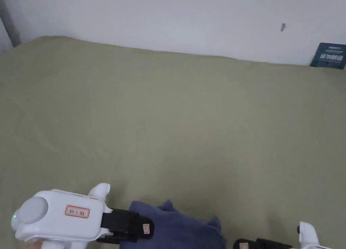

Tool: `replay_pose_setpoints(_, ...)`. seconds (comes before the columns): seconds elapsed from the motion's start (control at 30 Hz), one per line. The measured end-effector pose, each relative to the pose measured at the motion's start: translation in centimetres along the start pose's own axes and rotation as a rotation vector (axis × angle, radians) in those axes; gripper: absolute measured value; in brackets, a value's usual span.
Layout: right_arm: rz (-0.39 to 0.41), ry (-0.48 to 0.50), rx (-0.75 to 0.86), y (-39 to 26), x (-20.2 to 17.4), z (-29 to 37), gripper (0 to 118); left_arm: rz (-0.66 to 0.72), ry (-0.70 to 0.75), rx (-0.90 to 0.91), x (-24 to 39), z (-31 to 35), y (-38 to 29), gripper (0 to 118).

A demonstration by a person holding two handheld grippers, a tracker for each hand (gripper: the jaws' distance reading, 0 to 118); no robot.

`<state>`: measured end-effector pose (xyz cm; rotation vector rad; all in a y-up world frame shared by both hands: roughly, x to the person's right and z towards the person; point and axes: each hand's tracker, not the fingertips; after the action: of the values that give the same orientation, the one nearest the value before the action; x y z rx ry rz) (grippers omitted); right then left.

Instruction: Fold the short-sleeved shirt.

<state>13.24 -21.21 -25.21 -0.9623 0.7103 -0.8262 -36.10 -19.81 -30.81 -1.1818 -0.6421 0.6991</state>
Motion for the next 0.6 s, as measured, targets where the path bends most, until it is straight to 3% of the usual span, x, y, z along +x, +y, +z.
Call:
replay_pose_setpoints(0.3,0.058,-0.061,0.061,-1.4,-3.2,1.6,0,0.055,0.267,0.128,-8.8,18.8,8.0,33)
replay_pose_setpoints(0.6,0.032,-0.136,0.086,-1.1,-2.9,1.6,0,0.057,0.336,0.056,-13.8,23.2,15.8,33)
